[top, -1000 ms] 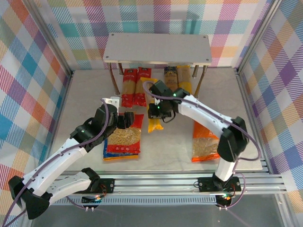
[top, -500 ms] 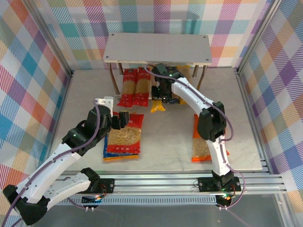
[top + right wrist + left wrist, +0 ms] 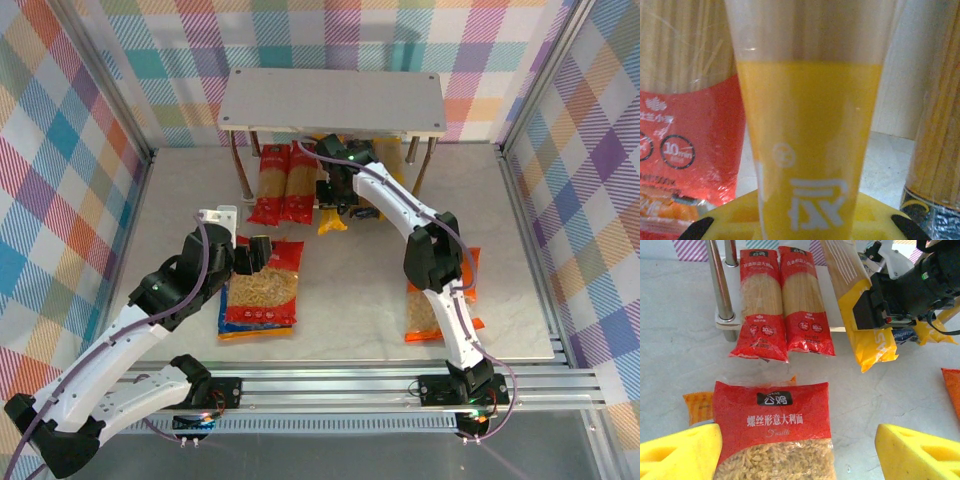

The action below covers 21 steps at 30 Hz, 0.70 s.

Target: Place and organize the pasta boxes and bags onto the shelf

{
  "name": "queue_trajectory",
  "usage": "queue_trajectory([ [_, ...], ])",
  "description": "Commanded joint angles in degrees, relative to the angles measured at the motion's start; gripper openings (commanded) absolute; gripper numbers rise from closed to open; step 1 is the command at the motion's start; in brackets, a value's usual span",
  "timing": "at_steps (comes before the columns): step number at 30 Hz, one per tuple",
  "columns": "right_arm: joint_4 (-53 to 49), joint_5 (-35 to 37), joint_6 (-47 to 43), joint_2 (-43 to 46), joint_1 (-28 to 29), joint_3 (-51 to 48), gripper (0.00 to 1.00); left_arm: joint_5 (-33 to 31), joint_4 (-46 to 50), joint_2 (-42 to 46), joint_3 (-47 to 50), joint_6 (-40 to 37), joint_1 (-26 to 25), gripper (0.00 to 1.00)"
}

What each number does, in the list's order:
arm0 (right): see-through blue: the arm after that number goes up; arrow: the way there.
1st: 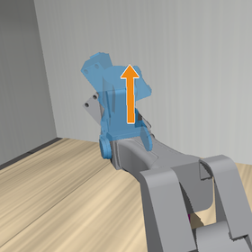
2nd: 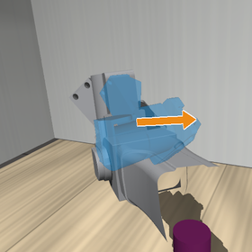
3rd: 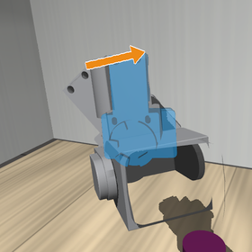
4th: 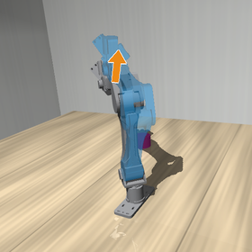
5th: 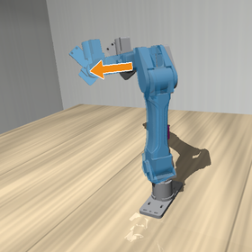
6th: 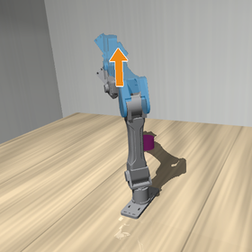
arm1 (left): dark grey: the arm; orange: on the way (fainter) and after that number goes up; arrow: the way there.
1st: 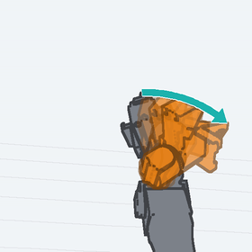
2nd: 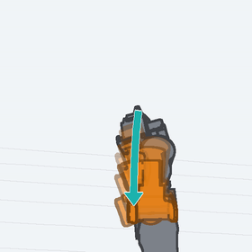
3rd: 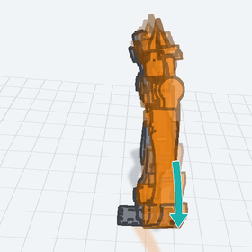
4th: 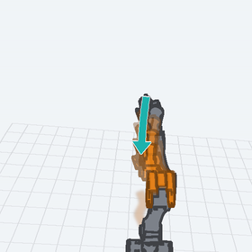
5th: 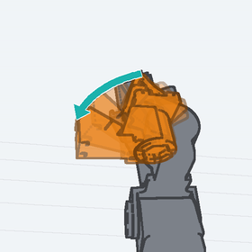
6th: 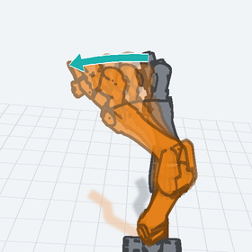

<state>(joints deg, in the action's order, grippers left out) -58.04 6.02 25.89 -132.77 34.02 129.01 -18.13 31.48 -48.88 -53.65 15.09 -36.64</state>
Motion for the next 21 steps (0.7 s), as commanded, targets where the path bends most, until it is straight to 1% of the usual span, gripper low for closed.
queue_trajectory([
  [1,7.77,3.8,-0.45,0.98,-0.62,3.66,0.16,-1.14,0.95,1.23,-0.94,-1.29,0.46,0.8],
  [6,9.52,6.81,-0.33,-0.23,-0.7,4.77,0.17,-1.2,1.21,1.17,-0.76,-1.29,0.52,0.8],
  [10,10.58,8.16,-0.05,-1.34,-0.71,5.73,0.18,-1.45,1.3,1.23,-0.63,-1.38,0.56,0.8],
  [14,12.15,8.87,0.21,-2.21,-0.68,5.81,0.2,-1.64,1.39,1.16,-0.59,-1.49,0.52,0.8],
  [17,12.69,9.13,0.26,-2.96,-0.64,6.15,0.27,-1.64,1.3,1.07,-0.49,-1.47,0.52,0.81],
  [19,12.98,9.59,0.33,-3.43,-0.69,6.3,0.34,-1.65,1.21,1.02,-0.42,-1.51,0.6,0.81],
  [21,13.04,10.19,0.41,-4.01,-0.71,6.8,0.36,-1.48,1.12,0.77,-0.49,-1.51,0.65,0.81],
])
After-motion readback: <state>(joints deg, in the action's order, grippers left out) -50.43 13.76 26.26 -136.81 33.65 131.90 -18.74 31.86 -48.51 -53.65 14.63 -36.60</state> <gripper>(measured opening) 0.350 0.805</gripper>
